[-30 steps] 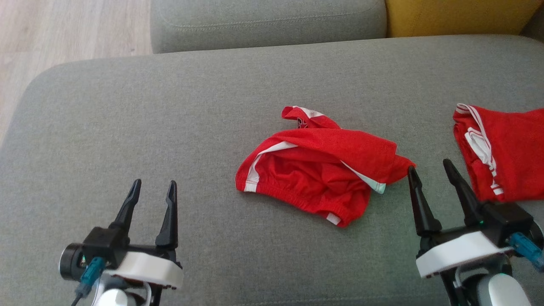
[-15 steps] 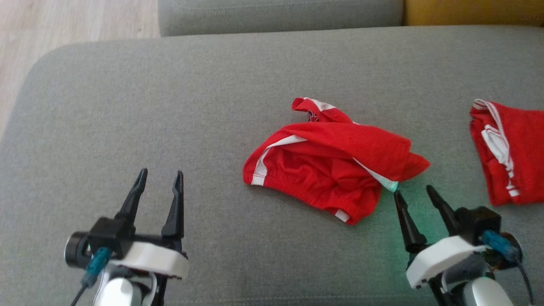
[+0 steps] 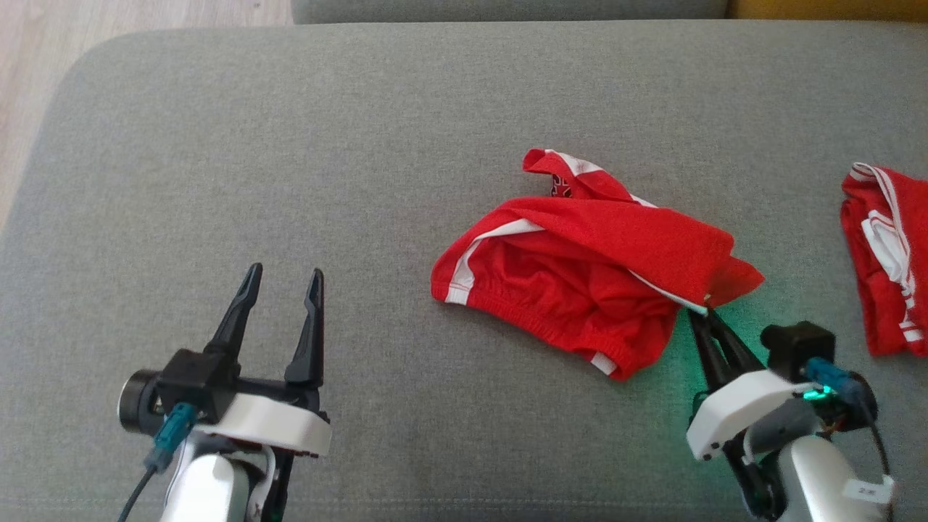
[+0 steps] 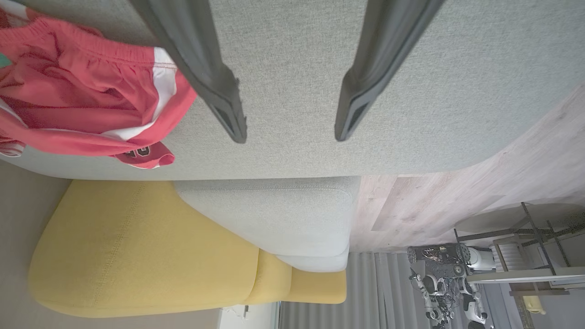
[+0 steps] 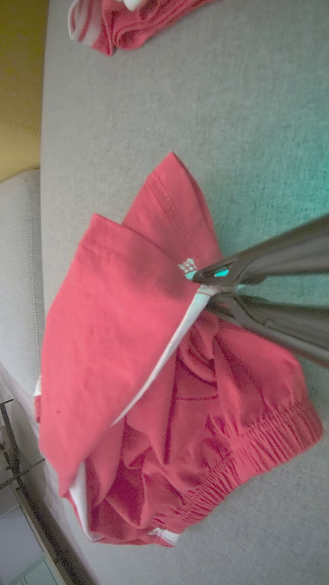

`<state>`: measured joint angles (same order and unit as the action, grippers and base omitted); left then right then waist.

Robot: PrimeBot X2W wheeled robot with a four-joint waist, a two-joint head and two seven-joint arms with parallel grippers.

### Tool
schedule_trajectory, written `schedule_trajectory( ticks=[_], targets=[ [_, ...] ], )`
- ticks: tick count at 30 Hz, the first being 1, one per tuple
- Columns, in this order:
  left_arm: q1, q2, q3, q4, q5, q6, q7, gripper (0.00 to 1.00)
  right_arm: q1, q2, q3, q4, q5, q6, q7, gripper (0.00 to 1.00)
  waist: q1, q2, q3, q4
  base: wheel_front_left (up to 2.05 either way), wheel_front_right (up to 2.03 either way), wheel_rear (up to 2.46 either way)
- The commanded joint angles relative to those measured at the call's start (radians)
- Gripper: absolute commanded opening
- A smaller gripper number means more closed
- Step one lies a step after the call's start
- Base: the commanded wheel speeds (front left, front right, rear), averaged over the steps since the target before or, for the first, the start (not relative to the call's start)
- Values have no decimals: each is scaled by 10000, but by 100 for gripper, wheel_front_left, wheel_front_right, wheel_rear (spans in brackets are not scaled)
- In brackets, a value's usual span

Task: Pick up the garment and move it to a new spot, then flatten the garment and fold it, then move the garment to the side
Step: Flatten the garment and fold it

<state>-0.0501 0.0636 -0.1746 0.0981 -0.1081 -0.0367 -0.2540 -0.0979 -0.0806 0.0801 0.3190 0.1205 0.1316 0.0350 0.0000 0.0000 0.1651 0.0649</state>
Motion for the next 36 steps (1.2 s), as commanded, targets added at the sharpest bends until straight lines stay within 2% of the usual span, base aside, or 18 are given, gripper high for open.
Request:
schedule_trajectory(
  ticks=[1,8,12,16,21,22,23,25,31,36],
  targets=[
    [-477,70,357,-304,-63,-8,-78,100,-431,-103,100,-447,-62,-9,-135,0,0,0,6,-7,0,0,0],
    [-505,51,381,-322,-67,-8,-78,100,-623,-125,-284,-1675,-42,-9,377,0,0,0,76,-122,0,0,0],
    [-615,31,322,-314,-62,-40,-78,100,-1172,-276,-334,-1964,91,-9,771,0,0,0,183,-123,0,0,0],
    [-741,14,238,-297,-52,-77,-78,100,-1758,-399,-354,-1679,196,-9,1044,0,0,0,316,-46,0,0,0],
    [-1019,-23,37,-247,-44,-148,-78,100,-2817,-502,-391,-475,475,-9,1125,0,0,0,625,208,0,0,0],
    [-1080,-31,-2,-240,-46,-159,-78,100,-3008,-528,-400,-182,502,-9,1091,10,0,0,696,268,0,0,0],
    [-1131,-38,-35,-228,-50,-166,-78,100,-3176,-501,-418,106,593,-9,1026,35,0,0,740,312,0,0,0],
    [-1197,-52,-89,-208,-62,-169,-78,100,-3439,-505,-464,680,611,-9,882,100,0,0,814,373,0,0,0],
    [-1209,-77,-110,-162,-99,-110,-78,100,-3777,-411,-436,1562,755,-9,95,100,0,0,816,313,0,0,0],
    [-1085,-68,-8,-117,-64,-73,-78,100,-3479,-367,-200,1207,907,-9,-584,100,0,0,602,70,0,0,0]
  ],
)
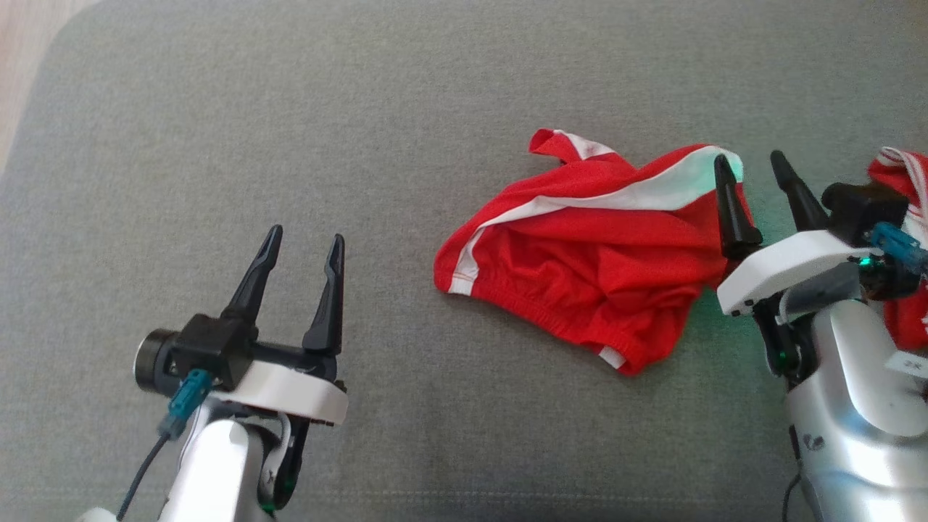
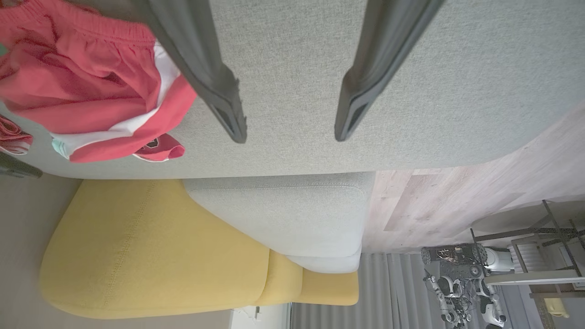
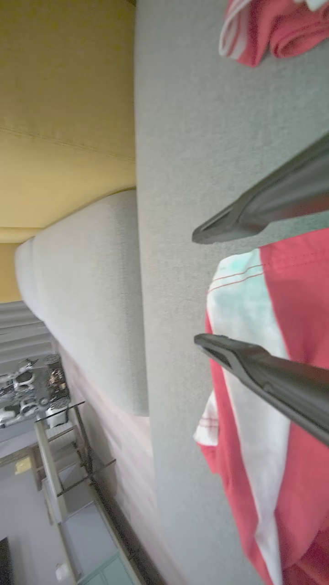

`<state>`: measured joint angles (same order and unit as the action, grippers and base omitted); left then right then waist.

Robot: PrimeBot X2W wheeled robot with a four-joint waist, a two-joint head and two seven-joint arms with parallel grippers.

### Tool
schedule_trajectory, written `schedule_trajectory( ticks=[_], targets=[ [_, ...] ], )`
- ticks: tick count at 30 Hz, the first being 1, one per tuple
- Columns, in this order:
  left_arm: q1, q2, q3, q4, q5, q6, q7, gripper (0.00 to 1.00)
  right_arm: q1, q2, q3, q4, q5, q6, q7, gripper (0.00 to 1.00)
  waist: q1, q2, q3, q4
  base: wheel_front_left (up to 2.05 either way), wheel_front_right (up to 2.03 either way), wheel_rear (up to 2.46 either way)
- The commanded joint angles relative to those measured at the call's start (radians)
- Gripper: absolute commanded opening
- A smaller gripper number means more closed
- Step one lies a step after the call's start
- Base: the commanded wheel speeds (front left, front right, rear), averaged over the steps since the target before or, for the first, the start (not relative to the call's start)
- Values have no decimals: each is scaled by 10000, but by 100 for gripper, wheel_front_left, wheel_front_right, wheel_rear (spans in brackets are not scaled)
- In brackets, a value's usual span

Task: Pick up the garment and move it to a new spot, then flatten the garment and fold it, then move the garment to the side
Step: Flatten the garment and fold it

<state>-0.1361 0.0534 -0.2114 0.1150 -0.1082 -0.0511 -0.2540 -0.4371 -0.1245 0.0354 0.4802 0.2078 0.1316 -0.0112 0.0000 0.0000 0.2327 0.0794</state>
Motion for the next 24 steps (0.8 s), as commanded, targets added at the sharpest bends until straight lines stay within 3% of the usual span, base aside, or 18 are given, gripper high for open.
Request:
schedule_trajectory(
  ticks=[1,8,18,24],
  targets=[
    [-203,44,386,-280,-56,72,-78,100,26,62,278,-574,54,-9,-235,100,0,0,-118,-120,0,0,0],
    [-8,126,561,-203,-22,126,-78,100,1064,23,299,-2255,37,-9,-553,100,0,0,-515,-398,0,0,0],
    [581,269,623,-27,-50,152,-78,100,3145,294,98,-4580,-189,-9,256,100,0,0,-1255,-766,0,0,0],
    [727,345,592,72,-87,171,-32,100,3876,462,-27,-5337,-277,-9,632,100,0,0,-1412,-847,0,0,0]
  ],
)
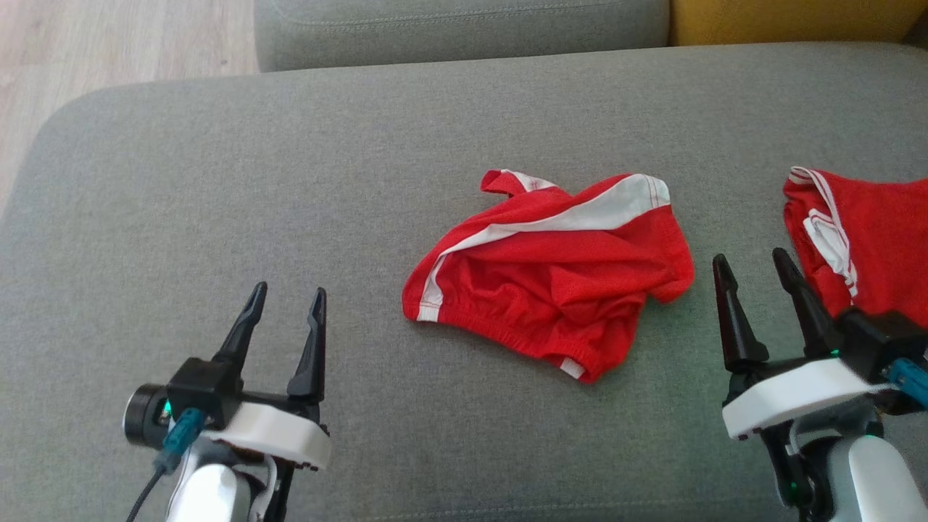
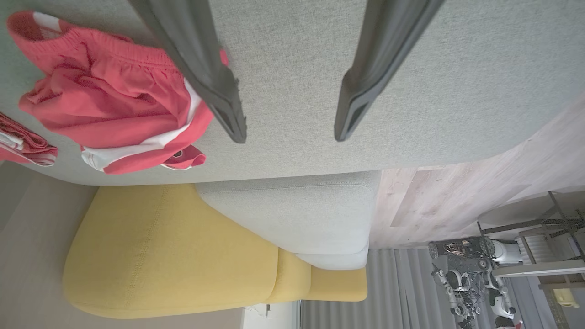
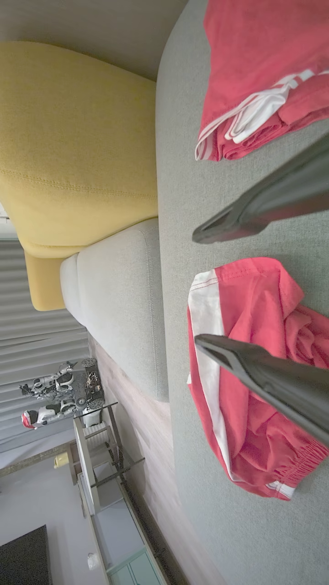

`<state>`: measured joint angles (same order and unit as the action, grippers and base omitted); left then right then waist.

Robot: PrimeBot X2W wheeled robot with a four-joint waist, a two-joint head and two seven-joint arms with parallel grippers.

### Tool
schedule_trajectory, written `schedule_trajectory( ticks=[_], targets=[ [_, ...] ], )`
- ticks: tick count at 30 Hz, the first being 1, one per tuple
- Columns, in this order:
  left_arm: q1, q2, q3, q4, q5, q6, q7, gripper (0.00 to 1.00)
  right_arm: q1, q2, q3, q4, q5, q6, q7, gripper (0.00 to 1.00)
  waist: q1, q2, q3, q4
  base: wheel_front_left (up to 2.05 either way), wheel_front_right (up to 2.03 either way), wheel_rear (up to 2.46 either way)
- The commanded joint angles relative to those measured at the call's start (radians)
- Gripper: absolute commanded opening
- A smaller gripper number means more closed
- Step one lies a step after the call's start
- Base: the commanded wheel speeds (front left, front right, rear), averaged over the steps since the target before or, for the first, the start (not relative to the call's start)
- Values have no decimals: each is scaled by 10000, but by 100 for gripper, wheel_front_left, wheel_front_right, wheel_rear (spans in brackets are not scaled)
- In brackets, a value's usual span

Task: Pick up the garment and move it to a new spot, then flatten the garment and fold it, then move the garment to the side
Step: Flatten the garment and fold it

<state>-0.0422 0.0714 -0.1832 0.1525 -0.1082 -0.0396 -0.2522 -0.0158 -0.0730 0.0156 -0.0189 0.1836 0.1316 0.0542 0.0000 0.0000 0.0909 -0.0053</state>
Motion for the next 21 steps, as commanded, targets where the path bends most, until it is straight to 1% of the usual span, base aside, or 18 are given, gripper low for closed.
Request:
schedule_trajectory(
  ticks=[1,8,14,18,21],
  targets=[
    [-195,177,304,-300,-90,67,-23,100,-252,-32,164,-437,-45,-9,30,100,0,0,-14,-10,0,0,0],
    [-119,220,245,-313,-159,134,87,100,75,66,140,-796,-120,-9,298,100,0,0,-118,-14,0,0,0],
    [-128,210,150,-351,-229,145,115,100,102,109,139,-863,-144,-9,382,100,0,0,-104,37,0,0,0],
    [-238,85,-75,-315,-559,-7,332,100,48,133,175,-870,-115,-9,414,100,0,0,-18,61,0,0,0],
    [-495,-22,-649,-191,-705,-252,634,100,-8,147,202,-840,-65,-9,433,100,0,0,102,67,0,0,0]
  ],
)
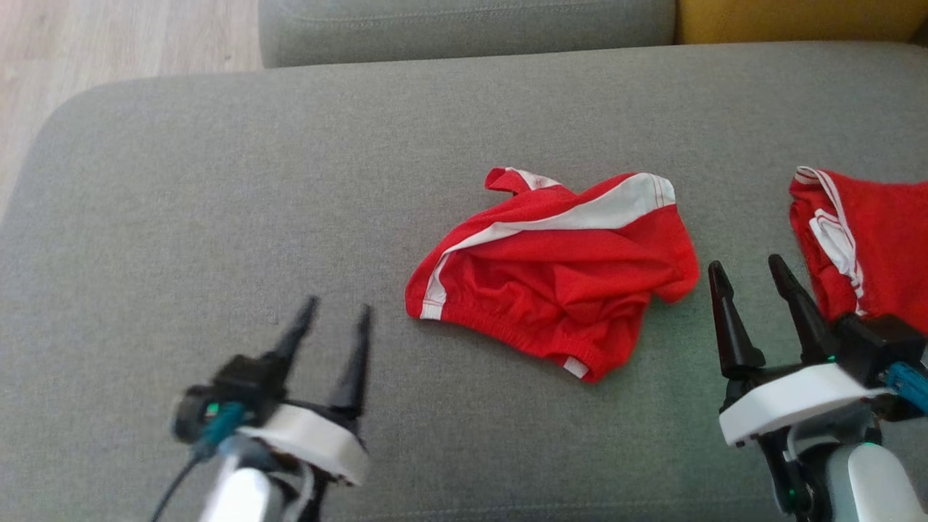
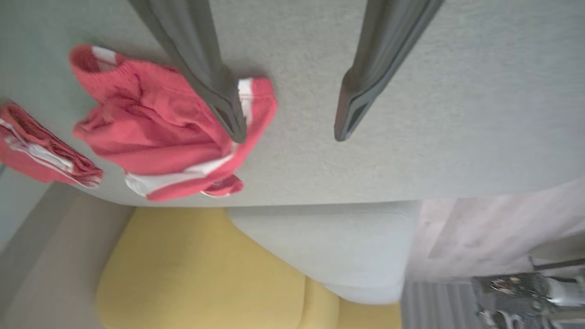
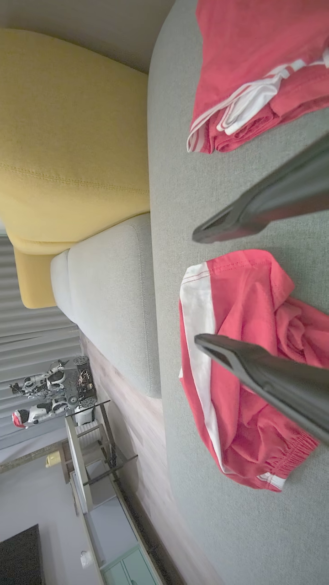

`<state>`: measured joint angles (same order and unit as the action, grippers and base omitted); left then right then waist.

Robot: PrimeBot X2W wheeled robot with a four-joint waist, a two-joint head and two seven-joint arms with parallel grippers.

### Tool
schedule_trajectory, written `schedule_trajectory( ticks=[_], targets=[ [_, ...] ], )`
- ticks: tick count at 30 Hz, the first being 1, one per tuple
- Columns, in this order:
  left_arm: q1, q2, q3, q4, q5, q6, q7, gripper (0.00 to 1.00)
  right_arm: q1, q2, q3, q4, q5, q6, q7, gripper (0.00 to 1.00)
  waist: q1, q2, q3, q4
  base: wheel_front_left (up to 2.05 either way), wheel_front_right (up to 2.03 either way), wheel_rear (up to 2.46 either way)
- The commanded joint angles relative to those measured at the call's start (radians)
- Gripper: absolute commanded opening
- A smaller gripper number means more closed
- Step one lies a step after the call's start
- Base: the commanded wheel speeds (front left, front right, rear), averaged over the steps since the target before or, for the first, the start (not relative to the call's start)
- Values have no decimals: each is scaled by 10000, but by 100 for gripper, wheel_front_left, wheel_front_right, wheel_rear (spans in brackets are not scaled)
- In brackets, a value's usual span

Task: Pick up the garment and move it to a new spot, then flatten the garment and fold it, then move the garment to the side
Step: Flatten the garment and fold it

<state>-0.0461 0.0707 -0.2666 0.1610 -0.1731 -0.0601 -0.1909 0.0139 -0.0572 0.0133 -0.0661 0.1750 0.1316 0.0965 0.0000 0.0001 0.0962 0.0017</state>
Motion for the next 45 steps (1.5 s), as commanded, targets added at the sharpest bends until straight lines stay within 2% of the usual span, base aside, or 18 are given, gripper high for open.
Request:
schedule_trajectory(
  ticks=[1,5,9,15,22,28,30,32,39,45],
  targets=[
    [-569,-51,-82,-204,-109,-136,142,100,-331,-6,242,-360,41,-9,18,100,0,-1,107,-17,0,0,0],
    [-1120,-155,-1131,382,-434,-370,708,100,-523,8,386,-338,83,-9,13,100,0,-1,414,-178,0,0,0],
    [-1863,-193,-1707,1275,-951,-412,1144,100,-762,15,526,-292,130,-9,-11,100,0,-1,779,-447,0,0,0],
    [-2875,-201,-1946,2562,-1615,38,1121,100,-954,23,539,-158,195,-9,-86,100,0,-1,1135,-806,0,0,0],
    [-3323,-202,-2055,3604,-2143,299,1323,100,-1000,30,514,-37,234,-9,-123,100,0,-1,1309,-952,0,0,0],
    [-3424,-203,-2132,4068,-2250,512,1402,74,-1011,38,475,84,308,-9,-134,100,0,-1,1337,-927,0,0,0],
    [-3438,-181,-2189,4166,-2233,527,1505,44,-1024,41,451,107,331,-9,-147,100,0,-1,1356,-876,0,0,0],
    [-3482,-134,-2307,4284,-2148,520,1611,2,-1047,44,449,132,351,-9,-153,100,0,-1,1375,-827,0,0,0],
    [-3637,-88,-2673,4665,-1899,485,1703,0,-1182,51,425,243,408,-9,-128,100,0,-1,1360,-709,0,0,0],
    [-3705,-46,-2580,4593,-1951,474,979,0,-1197,54,406,270,438,-9,-167,100,0,-1,1284,-655,0,0,0]
  ],
)
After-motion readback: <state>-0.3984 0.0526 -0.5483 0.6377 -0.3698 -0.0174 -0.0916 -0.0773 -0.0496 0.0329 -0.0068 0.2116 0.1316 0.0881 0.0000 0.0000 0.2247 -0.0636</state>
